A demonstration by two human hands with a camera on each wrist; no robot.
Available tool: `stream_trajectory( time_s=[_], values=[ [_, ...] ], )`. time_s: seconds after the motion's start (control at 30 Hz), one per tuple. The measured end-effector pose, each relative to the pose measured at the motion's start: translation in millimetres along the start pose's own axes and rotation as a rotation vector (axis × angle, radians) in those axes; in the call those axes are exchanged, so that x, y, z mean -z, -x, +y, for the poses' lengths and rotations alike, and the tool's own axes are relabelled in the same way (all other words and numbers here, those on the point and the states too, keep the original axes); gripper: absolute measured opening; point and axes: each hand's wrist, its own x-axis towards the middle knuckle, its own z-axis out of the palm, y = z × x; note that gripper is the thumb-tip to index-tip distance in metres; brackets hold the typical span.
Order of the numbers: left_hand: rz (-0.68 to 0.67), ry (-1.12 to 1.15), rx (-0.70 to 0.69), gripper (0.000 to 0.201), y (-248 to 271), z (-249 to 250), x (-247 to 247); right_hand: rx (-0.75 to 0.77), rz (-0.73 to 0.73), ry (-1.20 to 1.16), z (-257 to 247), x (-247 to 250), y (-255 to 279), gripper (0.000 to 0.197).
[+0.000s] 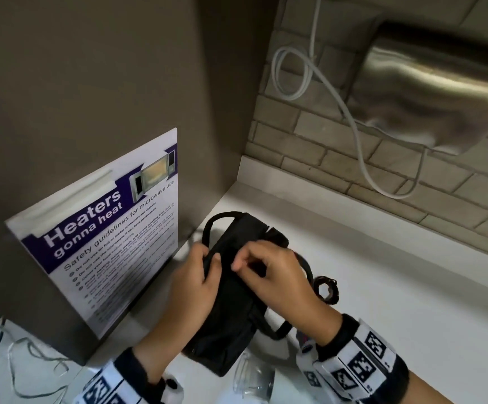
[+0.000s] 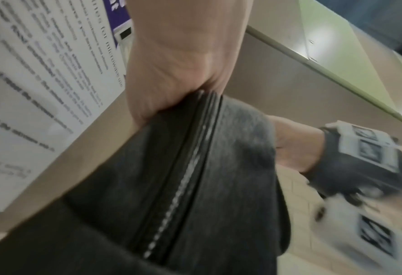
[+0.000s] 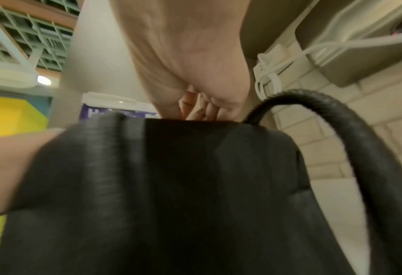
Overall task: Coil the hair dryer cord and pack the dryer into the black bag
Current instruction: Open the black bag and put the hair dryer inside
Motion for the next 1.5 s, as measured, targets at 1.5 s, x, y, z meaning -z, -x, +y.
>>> stream_trajectory(
  time_s=[1.5],
  values=[
    [-0.050,-0.168,-0.294,0.014,-15,16,16,-0.049,0.148,0.043,-10,47,69,0.010]
  ],
)
